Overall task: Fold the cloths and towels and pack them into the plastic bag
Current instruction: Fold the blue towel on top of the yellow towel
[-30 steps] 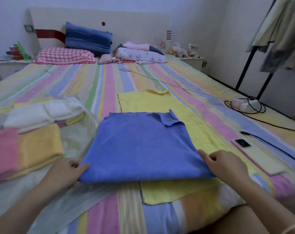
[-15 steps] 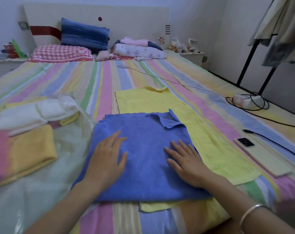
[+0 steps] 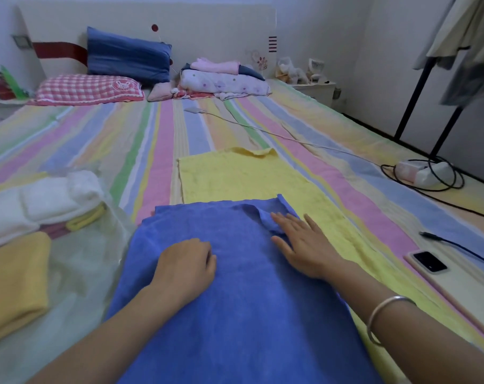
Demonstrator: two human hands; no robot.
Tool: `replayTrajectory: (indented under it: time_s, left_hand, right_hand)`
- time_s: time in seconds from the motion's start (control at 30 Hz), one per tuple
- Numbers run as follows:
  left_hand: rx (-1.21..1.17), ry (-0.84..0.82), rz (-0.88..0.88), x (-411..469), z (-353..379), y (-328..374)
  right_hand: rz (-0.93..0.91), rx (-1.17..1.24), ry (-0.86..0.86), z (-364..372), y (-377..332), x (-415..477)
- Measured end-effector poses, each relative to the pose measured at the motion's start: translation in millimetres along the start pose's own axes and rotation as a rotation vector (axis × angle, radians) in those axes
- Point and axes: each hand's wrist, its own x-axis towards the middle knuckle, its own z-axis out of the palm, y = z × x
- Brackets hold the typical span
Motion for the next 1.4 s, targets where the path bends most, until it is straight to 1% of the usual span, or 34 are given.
replayTrajectory:
  time_s: [0.07, 0.13, 0.17, 0.2, 0.23, 0.3, 0.37, 0.43, 0.47, 0.53, 0.6, 0.67, 0.73, 0.83, 0.87, 0.93, 1.07, 1.17, 1.23, 1.33, 1.4]
  left_hand:
    - [-0.009, -0.019, -0.041, 13.7, 3.8, -4.6]
    - [-0.03, -0.005, -0.063, 24.5, 5.2, -9.9]
    - [-0.044, 0.01, -0.07, 29.2, 5.3, -12.3]
    - [-0.058, 0.027, -0.077, 34.4, 5.1, -14.8]
    - [-0.073, 0.047, -0.088, 40.4, 5.2, -17.4]
    - [-0.1, 0.086, -0.115, 55.5, 4.2, -25.5]
    - [-0.118, 0.116, -0.115, 74.1, 3.2, -38.8]
    - [-0.151, 0.073, -0.097, 93.6, 2.6, -55.8]
    - [-0.167, 0.024, -0.104, 102.5, 1.8, -64.7]
    - [-0.175, -0.082, -0.136, 117.5, 0.7, -83.8]
    - [-0.144, -0.194, -0.125, 128.9, -1.0, -101.9]
    - [-0.1, -0.291, -0.09, 135.7, -5.4, -114.8]
    - [-0.058, -0.346, -0.08, 138.9, -10.6, -123.9]
    - [-0.002, -0.403, -0.106, 139.4, -10.5, -132.4]
    - [0.014, -0.388, -0.105, 139.8, -7.3, -134.8]
    - [0.007, -0.307, -0.093, 140.5, 0.3, -139.5]
    - [-0.144, -0.139, -0.147, 147.5, 5.5, -145.0]
    - [-0.157, -0.064, -0.175, 157.5, 5.0, -146.3]
    - [-0.152, -0.068, -0.192, 163.6, 7.1, -147.4]
    - [-0.1, -0.17, -0.214, 165.4, 15.5, -147.1]
    - [-0.096, -0.194, -0.234, 164.3, 18.5, -145.5]
  right_hand:
    - [0.206, -0.05, -0.055, 2.4, 20.2, 17.6]
    - [0.408, -0.036, -0.03, -0.8, 36.6, 30.1]
    - [0.45, -0.01, 0.0, -1.2, 41.0, 34.3]
    - [0.439, 0.004, 0.053, -1.5, 41.1, 37.0]
    - [0.38, 0.008, 0.134, -1.8, 38.1, 38.3]
    - [0.168, 0.015, 0.288, -2.2, 26.6, 36.4]
    - [-0.005, 0.011, 0.313, -1.2, 16.1, 33.6]
    - [-0.04, -0.021, 0.27, 1.3, 12.5, 35.5]
    - [-0.033, -0.029, 0.275, 1.7, 12.6, 38.0]
    - [0.012, 0.001, 0.34, -1.2, 13.5, 44.7]
    - [0.127, 0.094, 0.366, -6.6, 17.0, 52.9]
    - [0.241, 0.179, 0.357, -11.2, 26.0, 62.5]
    - [0.319, 0.213, 0.346, -13.1, 34.4, 71.4]
    - [0.381, 0.189, 0.303, -8.8, 43.3, 79.5]
    - [0.393, 0.182, 0.296, -7.2, 45.2, 80.3]
    - [0.396, 0.171, 0.303, -5.3, 47.0, 80.8]
    - [0.377, 0.139, 0.328, -9.2, 47.3, 85.5]
    - [0.397, 0.105, 0.367, -15.8, 53.9, 95.5]
    - [0.406, 0.101, 0.371, -19.3, 59.6, 101.9]
    - [0.397, 0.075, 0.304, -16.7, 62.5, 107.4]
    - [0.391, 0.088, 0.255, -11.5, 64.0, 108.5]
